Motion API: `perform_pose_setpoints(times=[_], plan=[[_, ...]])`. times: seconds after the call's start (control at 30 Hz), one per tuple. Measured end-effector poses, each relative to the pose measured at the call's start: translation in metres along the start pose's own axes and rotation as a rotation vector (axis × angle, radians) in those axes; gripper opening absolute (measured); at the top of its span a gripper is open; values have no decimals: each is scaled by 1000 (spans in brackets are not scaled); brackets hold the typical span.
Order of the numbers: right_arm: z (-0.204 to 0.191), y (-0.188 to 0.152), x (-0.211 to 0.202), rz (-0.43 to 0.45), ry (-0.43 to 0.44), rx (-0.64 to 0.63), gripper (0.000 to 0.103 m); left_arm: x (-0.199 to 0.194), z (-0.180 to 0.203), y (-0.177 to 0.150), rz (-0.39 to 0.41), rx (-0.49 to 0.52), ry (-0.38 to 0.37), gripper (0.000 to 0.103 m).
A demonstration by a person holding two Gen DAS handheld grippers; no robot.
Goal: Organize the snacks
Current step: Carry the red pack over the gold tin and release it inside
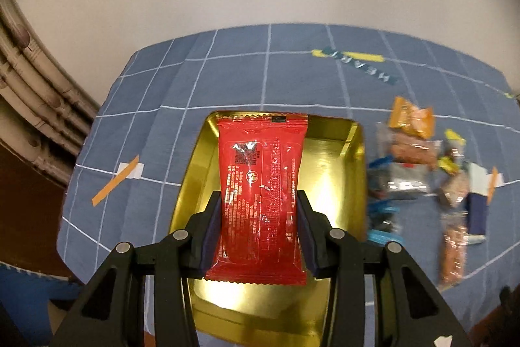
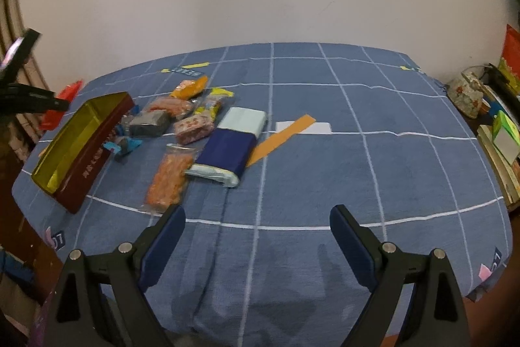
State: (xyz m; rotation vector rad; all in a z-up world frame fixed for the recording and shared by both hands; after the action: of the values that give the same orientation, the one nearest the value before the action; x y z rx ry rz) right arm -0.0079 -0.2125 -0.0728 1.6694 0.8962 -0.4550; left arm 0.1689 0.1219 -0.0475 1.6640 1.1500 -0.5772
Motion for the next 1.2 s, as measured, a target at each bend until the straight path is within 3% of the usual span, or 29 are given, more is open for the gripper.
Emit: perform_pose_setpoints(times=[0.3, 0.53, 0.93, 1.03, 1.2], plan=[[-32, 8, 9, -35, 135, -43, 93, 59, -4, 14, -74, 33, 18, 39], [-47, 21, 27, -75, 172, -37, 93, 85, -7, 26, -92, 43, 36, 39], [-55, 33, 67, -149, 203, -2, 93, 96, -4, 26, -80, 79, 33, 44], [-56, 33, 80, -181, 217, 20, 92, 91, -5, 27, -70, 76, -3, 45], [-56, 30, 98, -220, 225, 63, 86, 71, -17, 30, -33, 42, -29, 54]])
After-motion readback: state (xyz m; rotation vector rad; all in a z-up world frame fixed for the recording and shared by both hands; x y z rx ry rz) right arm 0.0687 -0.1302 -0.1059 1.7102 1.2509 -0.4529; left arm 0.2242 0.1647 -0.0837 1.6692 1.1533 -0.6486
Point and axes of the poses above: each gripper's, at about its wrist camera, not at the fingertips, and x roughly the way its jaws point, z to its right, y to its top, the point moved 1 cm from there along x, roughly the way its jaws point, and after that the axes turned 15 degrees about y, right-handed, at the moved point
